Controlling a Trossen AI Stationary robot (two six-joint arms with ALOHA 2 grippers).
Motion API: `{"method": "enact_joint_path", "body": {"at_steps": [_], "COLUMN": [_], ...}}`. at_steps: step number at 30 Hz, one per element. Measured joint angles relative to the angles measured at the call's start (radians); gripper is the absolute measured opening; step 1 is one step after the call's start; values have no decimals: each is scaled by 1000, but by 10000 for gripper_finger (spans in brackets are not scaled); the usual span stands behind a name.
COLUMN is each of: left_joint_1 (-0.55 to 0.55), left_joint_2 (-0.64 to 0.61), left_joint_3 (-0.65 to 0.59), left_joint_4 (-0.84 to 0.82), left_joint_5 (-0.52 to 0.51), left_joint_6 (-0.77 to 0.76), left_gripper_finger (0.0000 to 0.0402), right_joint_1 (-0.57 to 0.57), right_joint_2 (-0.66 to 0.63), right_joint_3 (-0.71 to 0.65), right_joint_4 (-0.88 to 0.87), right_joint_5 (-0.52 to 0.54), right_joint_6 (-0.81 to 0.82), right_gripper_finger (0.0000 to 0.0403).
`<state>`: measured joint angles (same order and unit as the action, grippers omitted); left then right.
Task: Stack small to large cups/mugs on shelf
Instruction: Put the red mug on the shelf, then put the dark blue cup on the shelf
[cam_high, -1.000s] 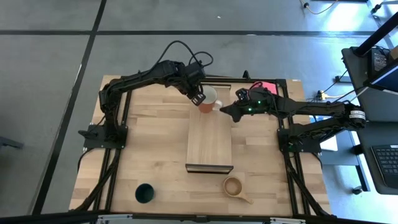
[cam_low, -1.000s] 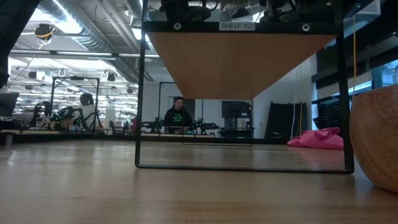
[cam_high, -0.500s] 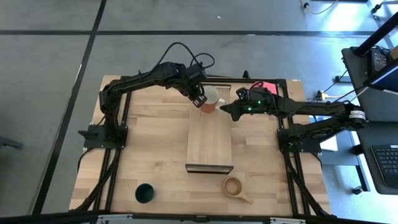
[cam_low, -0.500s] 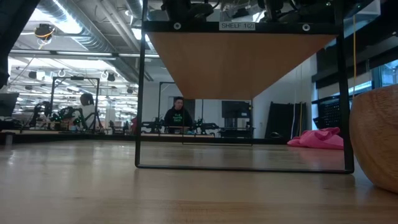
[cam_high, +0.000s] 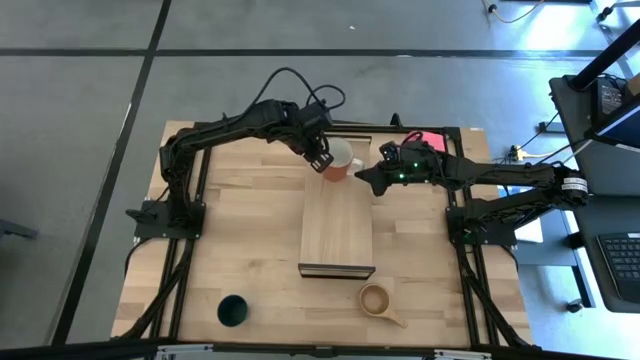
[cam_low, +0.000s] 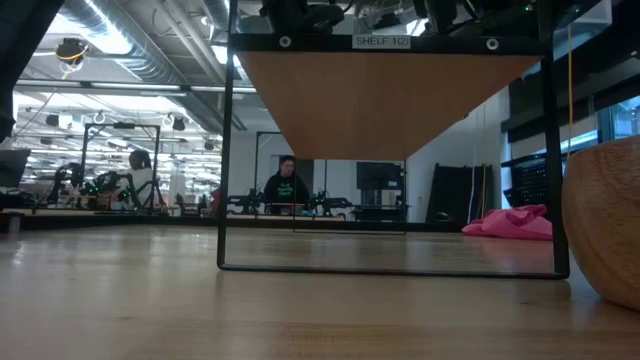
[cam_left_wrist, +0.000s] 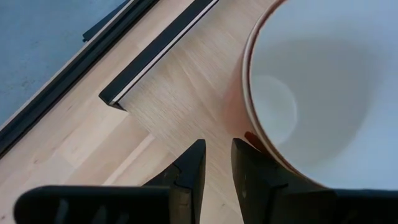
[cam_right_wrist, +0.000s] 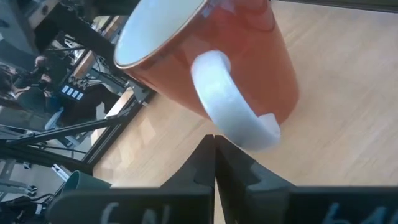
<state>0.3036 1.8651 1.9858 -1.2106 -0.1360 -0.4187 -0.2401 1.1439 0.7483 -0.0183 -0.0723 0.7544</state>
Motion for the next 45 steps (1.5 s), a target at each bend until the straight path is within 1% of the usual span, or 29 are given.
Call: {"method": "enact_joint_path", "body": {"at_steps": [7, 12, 21, 27, 38, 42, 45], "left_joint_1": [0, 0, 3, 6, 6, 6, 4], "left_joint_2": [0, 0, 2, 4, 5, 6, 6], "left_joint_3": [0, 0, 0, 0, 0, 0, 0], "left_joint_4": [0, 1, 7, 39, 41, 7, -29], "left_joint_5": [14, 23, 23, 23, 43, 42, 9], "left_joint_6": [0, 2, 10, 28, 29, 30, 31], "left_gripper_finger": [71, 71, 71, 71, 71, 71, 71], "right_joint_1": [0, 0, -5, -5, -5, -5, -5], "right_joint_2": [0, 0, 0, 0, 0, 0, 0], "right_joint_3": [0, 0, 0, 0, 0, 0, 0], "right_joint_4": [-1, -3, -5, -9, -12, -12, -12], "right_joint_5": [3, 37, 37, 36, 43, 43, 43], "right_joint_6": [-2, -3, -3, -3, -3, -3, -3], "right_gripper_finger": [8, 8, 8, 8, 8, 8, 8]}}
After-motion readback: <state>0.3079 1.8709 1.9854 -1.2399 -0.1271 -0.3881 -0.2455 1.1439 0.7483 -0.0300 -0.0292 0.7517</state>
